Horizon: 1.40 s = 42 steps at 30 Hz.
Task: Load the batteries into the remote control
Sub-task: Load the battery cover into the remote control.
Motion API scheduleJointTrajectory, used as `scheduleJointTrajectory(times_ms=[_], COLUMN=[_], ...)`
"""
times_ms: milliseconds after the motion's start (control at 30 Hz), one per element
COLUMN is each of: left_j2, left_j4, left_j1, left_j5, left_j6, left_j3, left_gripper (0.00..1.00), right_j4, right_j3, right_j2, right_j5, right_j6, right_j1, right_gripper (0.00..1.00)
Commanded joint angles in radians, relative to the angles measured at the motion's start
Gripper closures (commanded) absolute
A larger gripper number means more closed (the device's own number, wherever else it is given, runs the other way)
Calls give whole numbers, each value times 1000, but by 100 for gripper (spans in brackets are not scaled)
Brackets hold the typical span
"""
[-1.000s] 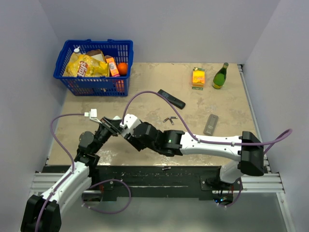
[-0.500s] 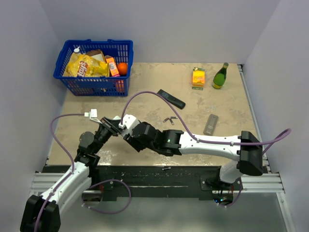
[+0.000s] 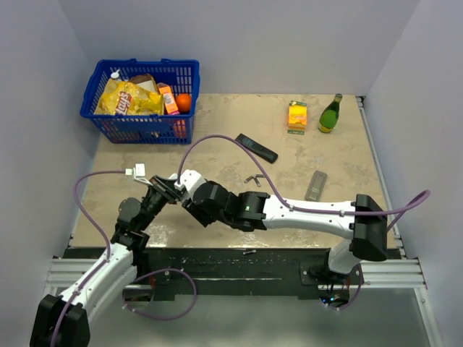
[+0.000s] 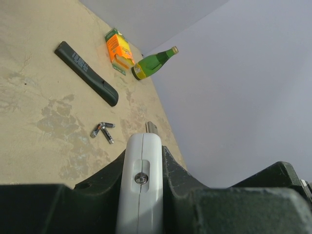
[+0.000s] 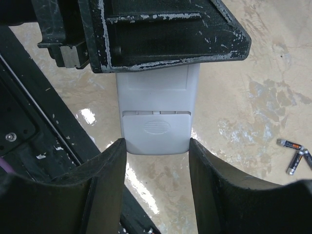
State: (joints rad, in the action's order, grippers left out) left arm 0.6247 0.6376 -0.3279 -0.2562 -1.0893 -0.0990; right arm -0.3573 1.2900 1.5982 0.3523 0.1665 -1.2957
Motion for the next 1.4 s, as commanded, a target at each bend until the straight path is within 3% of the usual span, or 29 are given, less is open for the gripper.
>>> scheduleJointTrajectory(times_ms=[0,233,567,733,1367], left_j2=[-5,27,29,81,87], left_j4=[85,162,109,168,277], left_j1=[-13,-26,-28,-28,-28], left_j5=[2,5,61,55,18], left_j6=[-30,-121,-193,-233,-215], left_j3=[-21,16,24,44,59], left_gripper=[100,100,100,100,100], right_j4=[-35,-51,-92,-123,-170], right_j3=[66,81,100,115,141], right_j2=[19,34,37,55,75], right_j5=[22,11,11,7,-58], right_j6=[19,28,18,13,39], right_j1=[-4,-5,-2,-2,39], right_gripper=[68,65,59,57,51])
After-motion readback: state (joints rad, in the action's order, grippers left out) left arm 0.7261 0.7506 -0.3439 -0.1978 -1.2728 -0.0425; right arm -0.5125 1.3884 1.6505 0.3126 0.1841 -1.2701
